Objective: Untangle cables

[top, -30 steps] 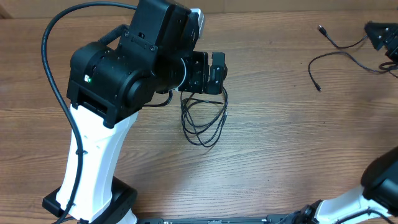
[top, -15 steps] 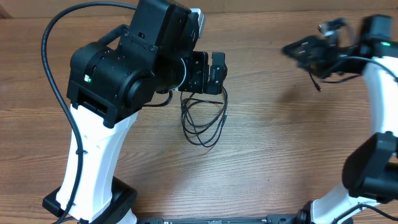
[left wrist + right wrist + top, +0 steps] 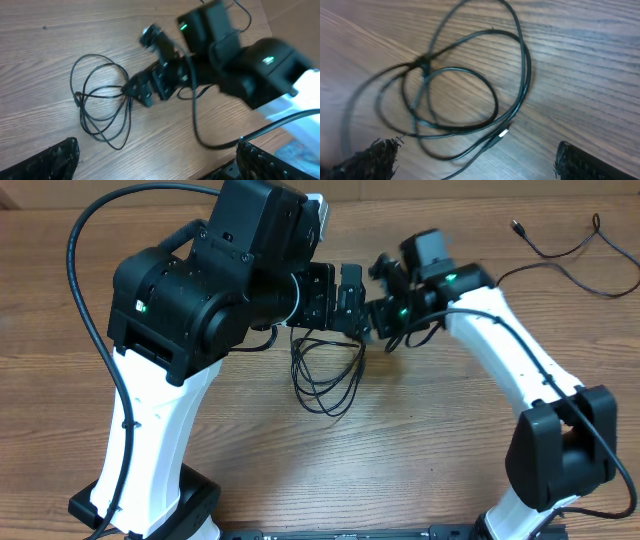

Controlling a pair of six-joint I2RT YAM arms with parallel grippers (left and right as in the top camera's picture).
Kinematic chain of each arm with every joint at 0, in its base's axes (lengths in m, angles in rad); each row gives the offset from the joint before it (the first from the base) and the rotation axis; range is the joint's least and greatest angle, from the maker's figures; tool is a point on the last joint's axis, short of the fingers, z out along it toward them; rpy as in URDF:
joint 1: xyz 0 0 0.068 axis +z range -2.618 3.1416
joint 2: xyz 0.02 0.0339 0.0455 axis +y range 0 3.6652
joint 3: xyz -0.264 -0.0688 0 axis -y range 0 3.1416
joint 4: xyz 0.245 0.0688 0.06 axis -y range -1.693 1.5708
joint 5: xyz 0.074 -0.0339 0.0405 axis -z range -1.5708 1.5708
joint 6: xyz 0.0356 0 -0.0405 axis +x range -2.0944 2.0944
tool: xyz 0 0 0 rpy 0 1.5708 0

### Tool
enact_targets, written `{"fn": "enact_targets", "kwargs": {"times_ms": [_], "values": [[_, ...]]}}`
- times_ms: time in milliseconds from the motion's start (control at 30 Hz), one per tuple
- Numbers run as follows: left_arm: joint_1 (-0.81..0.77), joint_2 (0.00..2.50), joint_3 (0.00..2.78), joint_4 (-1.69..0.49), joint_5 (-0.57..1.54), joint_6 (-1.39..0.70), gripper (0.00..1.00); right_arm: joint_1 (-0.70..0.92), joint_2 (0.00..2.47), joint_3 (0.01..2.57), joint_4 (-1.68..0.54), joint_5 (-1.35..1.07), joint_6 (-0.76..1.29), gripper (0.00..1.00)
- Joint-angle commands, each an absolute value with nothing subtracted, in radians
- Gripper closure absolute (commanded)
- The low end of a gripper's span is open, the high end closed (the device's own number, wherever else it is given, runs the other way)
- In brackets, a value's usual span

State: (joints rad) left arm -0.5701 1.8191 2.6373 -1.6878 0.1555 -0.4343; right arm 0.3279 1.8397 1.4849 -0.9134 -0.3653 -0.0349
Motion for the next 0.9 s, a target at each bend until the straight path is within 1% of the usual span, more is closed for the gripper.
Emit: {"fn": "enact_targets", "kwargs": {"times_ms": [0, 167, 267, 400, 433, 500, 533, 567, 600, 667, 700, 733, 767, 867], "values": [[-0.577, 1.826, 2.635, -1.689, 0.146, -0.418, 0.0, 0.351, 1.842, 1.423, -0.871, -0.242, -0.087, 0.0], [-0.577, 1.826, 2.635, -1.689, 0.146, -0.418, 0.0, 0.352, 1.842, 1.355, -0.818, -0.368, -0.26, 0.0], [-0.577, 1.826, 2.635, -1.689, 0.146, -0.418, 0.0, 0.353, 1.842, 1.299, -0.73, -0.422, -0.378, 0.0], [-0.577, 1.826, 2.635, -1.689, 0.146, -0.418, 0.0, 0.353, 1.842, 1.203, -0.541, -0.48, -0.506, 0.0], [-0.577, 1.826, 2.635, -1.689, 0.146, -0.418, 0.0, 0.353, 1.842, 1.188, -0.51, -0.487, -0.51, 0.0], [-0.577, 1.826, 2.635, -1.689, 0.146, -0.418, 0.0, 0.353, 1.842, 1.127, -0.371, -0.512, -0.511, 0.0], [-0.577, 1.826, 2.635, -1.689, 0.146, -0.418, 0.0, 0.353, 1.842, 1.113, -0.333, -0.52, -0.511, 0.02], [-0.577, 1.826, 2.635, -1.689, 0.146, -0.419, 0.0, 0.353, 1.842, 1.103, -0.306, -0.531, -0.511, 0.11], [-0.577, 1.826, 2.635, -1.689, 0.146, -0.418, 0.0, 0.353, 1.842, 1.093, -0.278, -0.551, -0.511, 0.25], [-0.577, 1.826, 2.635, -1.689, 0.146, -0.418, 0.0, 0.354, 1.842, 1.086, -0.258, -0.585, -0.51, 0.51], [-0.577, 1.826, 2.635, -1.689, 0.146, -0.418, 0.0, 0.354, 1.842, 1.086, -0.259, -0.599, -0.51, 0.65], [-0.577, 1.826, 2.635, -1.689, 0.146, -0.418, 0.0, 0.354, 1.842, 1.086, -0.26, -0.603, -0.509, 0.87], [-0.577, 1.826, 2.635, -1.689, 0.146, -0.418, 0.0, 0.355, 1.842, 1.086, -0.263, -0.605, -0.501, 0.96], [-0.577, 1.826, 2.635, -1.689, 0.146, -0.418, 0.0, 0.354, 1.842, 1.085, -0.282, -0.605, -0.498, 0.96]]}}
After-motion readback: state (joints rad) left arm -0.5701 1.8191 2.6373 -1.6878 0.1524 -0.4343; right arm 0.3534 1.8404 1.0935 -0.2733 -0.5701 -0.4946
